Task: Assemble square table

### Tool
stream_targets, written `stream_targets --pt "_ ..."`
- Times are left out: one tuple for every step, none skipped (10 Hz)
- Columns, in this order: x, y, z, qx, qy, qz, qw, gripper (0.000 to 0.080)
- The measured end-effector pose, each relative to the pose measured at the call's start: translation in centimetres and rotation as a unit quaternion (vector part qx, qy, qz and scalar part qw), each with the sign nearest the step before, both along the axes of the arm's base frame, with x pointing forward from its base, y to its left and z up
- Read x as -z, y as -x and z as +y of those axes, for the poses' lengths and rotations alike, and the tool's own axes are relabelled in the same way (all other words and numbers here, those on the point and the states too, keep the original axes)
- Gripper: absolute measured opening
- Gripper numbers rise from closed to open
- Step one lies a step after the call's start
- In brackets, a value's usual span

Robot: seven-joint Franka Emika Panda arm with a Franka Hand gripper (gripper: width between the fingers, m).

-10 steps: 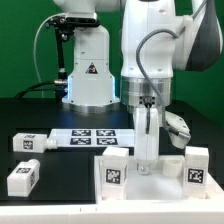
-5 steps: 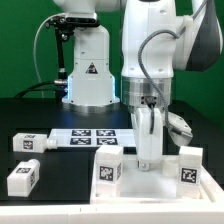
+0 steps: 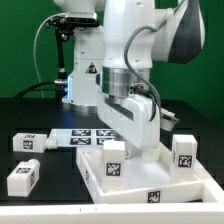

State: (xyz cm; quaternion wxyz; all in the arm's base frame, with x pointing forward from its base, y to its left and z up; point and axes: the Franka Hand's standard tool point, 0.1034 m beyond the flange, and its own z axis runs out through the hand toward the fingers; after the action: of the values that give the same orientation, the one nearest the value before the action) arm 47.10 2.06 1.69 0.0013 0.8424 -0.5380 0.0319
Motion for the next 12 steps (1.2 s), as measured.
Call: stream_targets --pt "0.2 -0.1 -1.9 -0.055 0.019 -0.018 0.998 0.0055" --pt "0.4 0.2 -1.4 -0.07 0.014 -0.008 0.997 0.0055" --pt "0.4 0.2 -2.1 -0.091 0.019 -0.007 0.996 0.0056" --pt "0.5 0.3 -2.5 -0.112 0.022 -0.005 0.993 0.0056" --pt "0.4 0.1 -2.8 -0.14 0.025 -0.003 0.99 0.0056" --pt "0.1 -1.1 -3.8 -0.186 0.031 -0.002 0.982 0.0057" --pt "0.1 -1.7 -4.3 -0.228 0.03 0.011 0.973 0.0057" --pt "-0.3 -2.6 -5.0 -0.288 0.04 0.016 0.957 0.0057" --pt "-0.5 -3.2 -5.3 -0.337 0.049 0.015 0.94 0.0057" --pt "-0.4 -3.0 -5.4 -0.364 0.05 0.019 0.93 0.0057" --pt "-0.4 -3.0 -5.5 -0.387 0.051 0.021 0.92 0.0057" --pt "-0.4 -3.0 -5.5 -0.41 0.052 0.022 0.91 0.0057"
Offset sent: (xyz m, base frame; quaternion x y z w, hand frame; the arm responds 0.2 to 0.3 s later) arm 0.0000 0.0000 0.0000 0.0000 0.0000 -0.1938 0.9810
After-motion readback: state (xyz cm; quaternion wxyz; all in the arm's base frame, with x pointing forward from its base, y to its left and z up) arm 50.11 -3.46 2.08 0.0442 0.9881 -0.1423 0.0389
